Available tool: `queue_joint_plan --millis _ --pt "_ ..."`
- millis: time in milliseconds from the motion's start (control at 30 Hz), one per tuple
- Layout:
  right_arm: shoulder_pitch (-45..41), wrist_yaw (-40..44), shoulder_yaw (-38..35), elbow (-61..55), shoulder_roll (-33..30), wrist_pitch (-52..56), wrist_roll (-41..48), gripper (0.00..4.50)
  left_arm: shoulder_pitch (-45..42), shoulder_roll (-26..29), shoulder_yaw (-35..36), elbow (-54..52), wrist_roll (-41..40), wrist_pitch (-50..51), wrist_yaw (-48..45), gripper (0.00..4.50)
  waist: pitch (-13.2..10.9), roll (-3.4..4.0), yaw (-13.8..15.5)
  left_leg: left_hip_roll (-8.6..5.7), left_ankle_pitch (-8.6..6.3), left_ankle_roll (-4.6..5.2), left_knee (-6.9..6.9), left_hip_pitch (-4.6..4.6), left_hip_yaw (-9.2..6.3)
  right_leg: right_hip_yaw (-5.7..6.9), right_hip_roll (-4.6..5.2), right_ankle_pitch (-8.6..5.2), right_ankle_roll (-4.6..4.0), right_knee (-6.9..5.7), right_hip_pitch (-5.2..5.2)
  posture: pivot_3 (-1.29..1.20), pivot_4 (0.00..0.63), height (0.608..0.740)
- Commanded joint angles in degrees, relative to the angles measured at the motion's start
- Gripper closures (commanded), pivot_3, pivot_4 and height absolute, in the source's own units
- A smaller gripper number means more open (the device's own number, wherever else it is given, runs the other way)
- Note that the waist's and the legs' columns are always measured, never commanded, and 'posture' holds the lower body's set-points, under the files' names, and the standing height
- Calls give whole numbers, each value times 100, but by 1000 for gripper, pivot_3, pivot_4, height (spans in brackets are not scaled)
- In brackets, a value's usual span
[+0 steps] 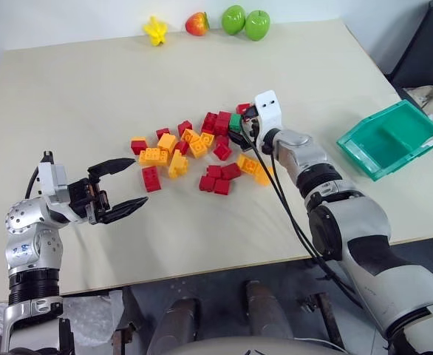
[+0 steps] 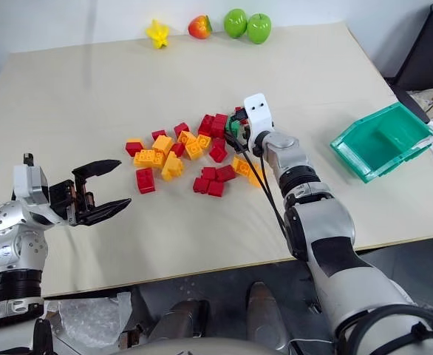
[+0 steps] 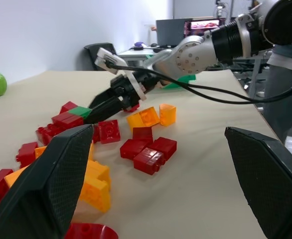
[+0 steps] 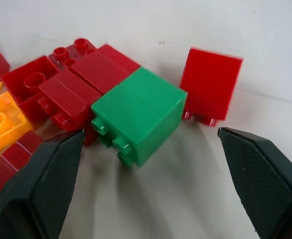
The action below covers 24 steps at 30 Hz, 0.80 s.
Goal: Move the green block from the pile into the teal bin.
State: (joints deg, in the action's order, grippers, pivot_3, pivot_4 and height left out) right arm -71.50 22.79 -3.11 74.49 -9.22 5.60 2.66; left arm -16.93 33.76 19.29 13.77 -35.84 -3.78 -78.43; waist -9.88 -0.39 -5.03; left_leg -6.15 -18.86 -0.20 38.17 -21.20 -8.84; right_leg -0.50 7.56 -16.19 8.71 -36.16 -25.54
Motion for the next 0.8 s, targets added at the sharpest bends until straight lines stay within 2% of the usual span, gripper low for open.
queue_joint_plan --millis 33,333,433,667,800 --pt "-227 -280 -167 -3 119 -108 12 37 70 61 119 -252 -128 -3 53 0 0 0 2 0 0 0 1 0 0 0 0 0 0 -2 0 0 150 740" --pt "-296 -702 -399 119 392 -109 10 37 98 50 139 -287 -130 -45 137 0 1 2 -19 2 0 -1 0 2 0 -1 -2 0 0 -5 0 0 150 740" --pt "-333 -771 -527 119 474 -104 56 612 101 40 140 -293 -124 -54 166 0 1 2 -20 2 0 -1 0 2 0 -1 -2 0 0 -5 0 0 150 740" --pt "-355 -936 -612 101 550 -112 -2 2997 75 24 131 -262 -111 -81 200 0 1 2 -29 1 0 -1 0 3 0 -1 -2 0 0 -7 0 0 150 740" --pt "-347 -923 -621 48 555 -115 -18 3061 56 18 124 -249 -105 -92 209 0 1 2 -55 2 1 -1 1 4 0 -2 -2 0 0 -11 0 0 150 740"
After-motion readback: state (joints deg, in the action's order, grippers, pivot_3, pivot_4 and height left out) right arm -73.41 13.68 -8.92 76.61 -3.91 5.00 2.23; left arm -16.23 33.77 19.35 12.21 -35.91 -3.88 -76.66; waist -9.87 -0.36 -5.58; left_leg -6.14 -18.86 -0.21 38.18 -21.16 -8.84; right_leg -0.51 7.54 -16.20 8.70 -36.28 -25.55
